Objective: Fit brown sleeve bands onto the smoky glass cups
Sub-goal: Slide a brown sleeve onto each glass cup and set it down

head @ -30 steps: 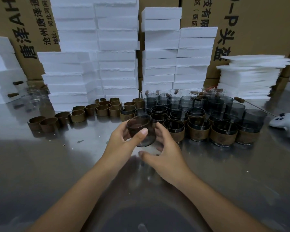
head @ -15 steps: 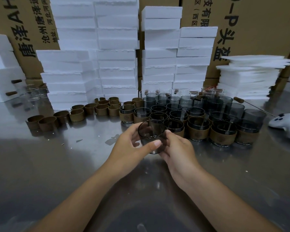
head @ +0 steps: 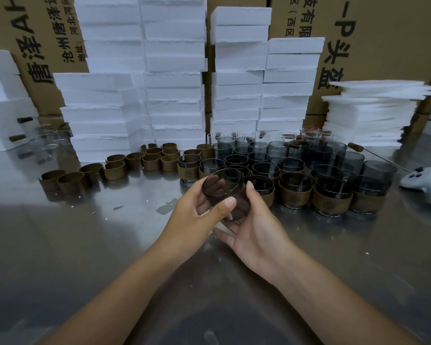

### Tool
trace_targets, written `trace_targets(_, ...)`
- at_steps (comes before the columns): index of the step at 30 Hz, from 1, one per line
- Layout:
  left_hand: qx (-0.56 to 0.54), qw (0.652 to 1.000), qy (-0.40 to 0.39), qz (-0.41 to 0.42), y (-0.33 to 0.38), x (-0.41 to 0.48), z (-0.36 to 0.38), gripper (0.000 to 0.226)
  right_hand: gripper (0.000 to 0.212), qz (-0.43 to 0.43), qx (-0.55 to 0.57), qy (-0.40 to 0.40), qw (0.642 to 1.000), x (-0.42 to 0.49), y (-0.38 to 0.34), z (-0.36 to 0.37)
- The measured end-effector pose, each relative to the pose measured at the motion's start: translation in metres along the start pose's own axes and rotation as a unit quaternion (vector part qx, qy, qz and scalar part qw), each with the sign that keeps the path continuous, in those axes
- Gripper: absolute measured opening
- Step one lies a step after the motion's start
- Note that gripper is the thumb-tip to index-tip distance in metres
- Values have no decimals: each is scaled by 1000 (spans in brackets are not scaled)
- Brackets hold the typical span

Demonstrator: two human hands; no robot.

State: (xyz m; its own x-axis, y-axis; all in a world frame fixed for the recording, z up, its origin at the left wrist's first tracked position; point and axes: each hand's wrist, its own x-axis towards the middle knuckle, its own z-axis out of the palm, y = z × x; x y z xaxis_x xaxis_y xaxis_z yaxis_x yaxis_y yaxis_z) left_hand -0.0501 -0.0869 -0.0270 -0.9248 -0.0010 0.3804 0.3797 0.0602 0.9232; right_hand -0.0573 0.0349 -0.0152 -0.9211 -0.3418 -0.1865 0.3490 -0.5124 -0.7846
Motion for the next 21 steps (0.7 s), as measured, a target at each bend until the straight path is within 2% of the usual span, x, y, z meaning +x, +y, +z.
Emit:
trace_targets(7, -18, 1000, -3, 17, 4, 0, -1, 45, 69, 47, -55, -53, 996, 1, 1, -4)
trace_targets(11, 4, 1000, -6, 22, 1, 2, -6, 51, 72, 81, -78, -47, 993, 1, 0, -6)
trace_targets(16, 42, 998, -18, 31, -2, 3, -12, 57, 60, 65, -76, -3, 995, -2, -2, -7)
trace_targets(21, 77, 996, -21, 36, -4, 4, -12, 51, 29, 7, -18, 65, 998, -5, -6, -4)
